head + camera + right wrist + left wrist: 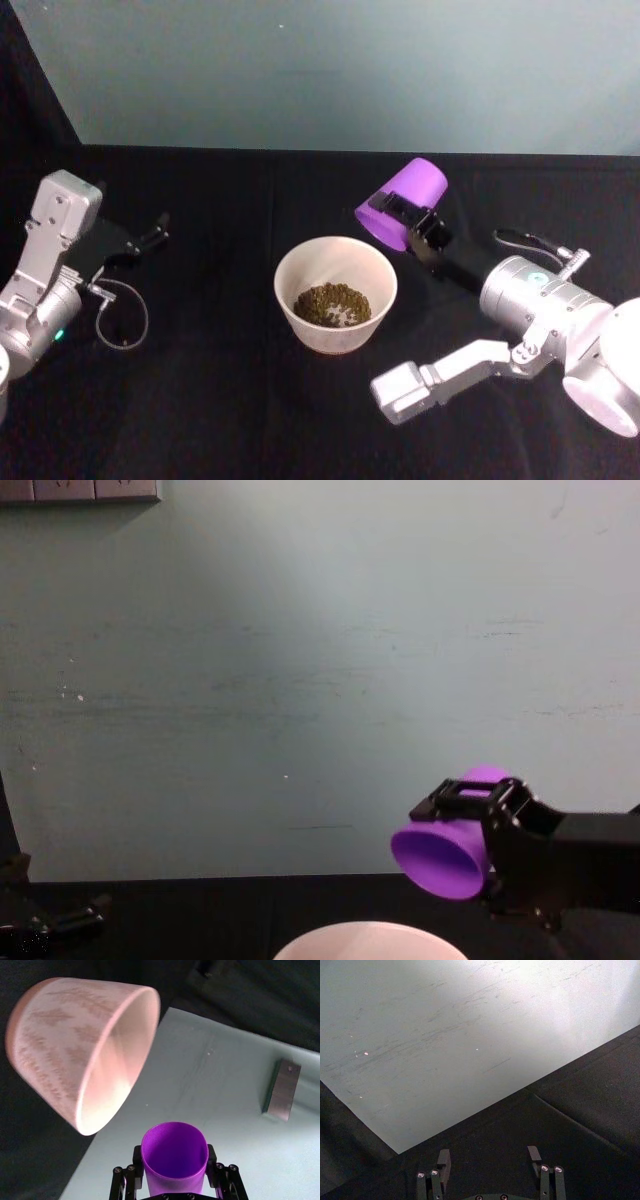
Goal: Pick up the cup and pour the mung beans from the cup into the bowl.
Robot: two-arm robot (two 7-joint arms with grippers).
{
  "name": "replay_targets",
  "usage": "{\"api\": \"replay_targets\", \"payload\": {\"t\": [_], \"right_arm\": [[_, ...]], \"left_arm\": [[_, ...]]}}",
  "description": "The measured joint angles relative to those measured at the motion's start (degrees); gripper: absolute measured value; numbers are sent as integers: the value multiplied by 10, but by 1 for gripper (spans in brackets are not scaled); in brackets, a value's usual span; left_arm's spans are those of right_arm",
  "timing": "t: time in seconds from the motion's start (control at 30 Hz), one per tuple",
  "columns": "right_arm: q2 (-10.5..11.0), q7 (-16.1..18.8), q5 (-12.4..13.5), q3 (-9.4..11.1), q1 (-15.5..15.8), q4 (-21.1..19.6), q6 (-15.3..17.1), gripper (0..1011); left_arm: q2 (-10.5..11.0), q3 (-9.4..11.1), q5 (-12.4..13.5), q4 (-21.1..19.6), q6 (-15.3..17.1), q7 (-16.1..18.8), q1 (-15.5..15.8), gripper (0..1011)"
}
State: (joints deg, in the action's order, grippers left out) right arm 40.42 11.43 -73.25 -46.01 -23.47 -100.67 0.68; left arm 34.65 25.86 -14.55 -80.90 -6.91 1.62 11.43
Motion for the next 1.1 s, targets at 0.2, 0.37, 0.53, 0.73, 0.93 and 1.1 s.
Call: {"api": "replay_targets", "payload": {"t": [0.2,0.37,0.53,0.73,0.93,1.1], "right_arm": [[-16,-10,157,69,31,5,-19,722],[-44,24,360,154,62,21,-32,722],[-90,102,577,243,86,45,-7,722],[-132,142,741,309,103,71,2,722],[-155,173,850,340,108,89,17,722],[-162,197,908,350,107,101,31,722]], "left_arm": [[0,0,0,0,0,0,0,1000],[0,0,0,0,0,0,0,1000],[0,0,0,0,0,0,0,1000],[0,0,0,0,0,0,0,1000],[0,0,0,0,0,0,0,1000],[0,0,0,0,0,0,0,1000]]}}
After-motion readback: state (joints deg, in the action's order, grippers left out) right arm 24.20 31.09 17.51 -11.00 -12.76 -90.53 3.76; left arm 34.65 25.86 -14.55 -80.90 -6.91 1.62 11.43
